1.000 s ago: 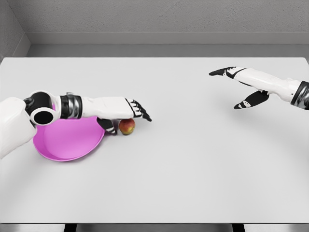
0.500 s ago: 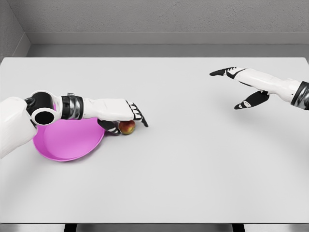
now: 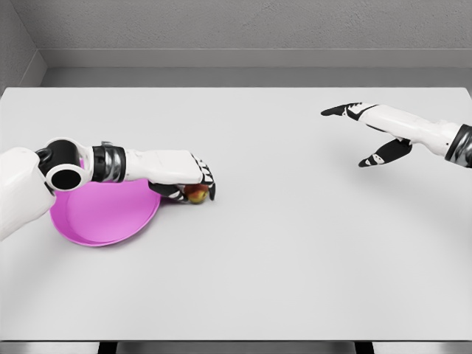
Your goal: Put the apple on the plate with both arms
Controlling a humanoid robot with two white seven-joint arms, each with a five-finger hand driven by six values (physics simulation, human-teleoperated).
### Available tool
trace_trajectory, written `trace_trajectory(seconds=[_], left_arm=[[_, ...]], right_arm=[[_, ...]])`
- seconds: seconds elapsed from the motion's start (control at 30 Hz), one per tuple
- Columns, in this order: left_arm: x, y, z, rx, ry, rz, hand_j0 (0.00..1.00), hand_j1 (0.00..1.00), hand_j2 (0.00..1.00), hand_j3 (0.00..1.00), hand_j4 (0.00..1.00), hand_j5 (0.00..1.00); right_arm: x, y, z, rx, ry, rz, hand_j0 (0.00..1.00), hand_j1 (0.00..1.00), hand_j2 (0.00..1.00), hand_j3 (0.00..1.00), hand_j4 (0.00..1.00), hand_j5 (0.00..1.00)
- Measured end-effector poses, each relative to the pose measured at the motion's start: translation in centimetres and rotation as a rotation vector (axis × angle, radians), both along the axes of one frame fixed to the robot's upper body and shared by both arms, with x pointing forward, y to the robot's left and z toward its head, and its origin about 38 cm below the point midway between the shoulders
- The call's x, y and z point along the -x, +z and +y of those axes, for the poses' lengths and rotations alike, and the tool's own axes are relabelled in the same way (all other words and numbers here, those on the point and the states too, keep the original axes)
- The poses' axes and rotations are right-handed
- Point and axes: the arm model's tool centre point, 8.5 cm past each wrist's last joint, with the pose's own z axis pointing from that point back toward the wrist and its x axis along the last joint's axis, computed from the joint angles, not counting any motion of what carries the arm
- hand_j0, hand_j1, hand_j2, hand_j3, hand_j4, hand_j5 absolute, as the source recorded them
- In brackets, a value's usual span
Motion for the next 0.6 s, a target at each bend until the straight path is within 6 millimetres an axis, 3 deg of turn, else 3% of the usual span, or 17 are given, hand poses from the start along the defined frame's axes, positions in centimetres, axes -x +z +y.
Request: trace_trajectory(seconds=[0.13, 0.3, 0.53, 0.6], left_arm=[[-0.2, 0.4, -0.1, 0.005, -0.002, -0.008, 0.46, 0.46, 0.46, 0.46, 0.46, 0.46], [-0.3, 3.2, 0.5, 0.041, -0.008, -0.044, 0.41, 0.41, 0.41, 0.41, 0.41, 0.41], [-0.1, 5.5, 9.0, 0.018, 0.143, -0.029, 0.42, 0.42, 0.42, 0.42, 0.42, 0.42], [0.1, 5.6, 10.7, 0.001, 0.172, -0.025, 0.53, 0.53, 0.53, 0.53, 0.53, 0.53]], right_arm=[[0.0, 0.0, 0.0, 0.0, 0.0, 0.0, 1.0, 1.0, 1.0, 1.0, 1.0, 1.0], [0.0, 0.0, 0.0, 0.0, 0.0, 0.0, 1.0, 1.0, 1.0, 1.0, 1.0, 1.0], [0.0, 0.0, 0.0, 0.0, 0.0, 0.0, 1.0, 1.0, 1.0, 1.0, 1.0, 1.0], [0.0, 0.1, 0.0, 0.0, 0.0, -0.001, 1.0, 1.0, 1.0, 1.0, 1.0, 1.0]])
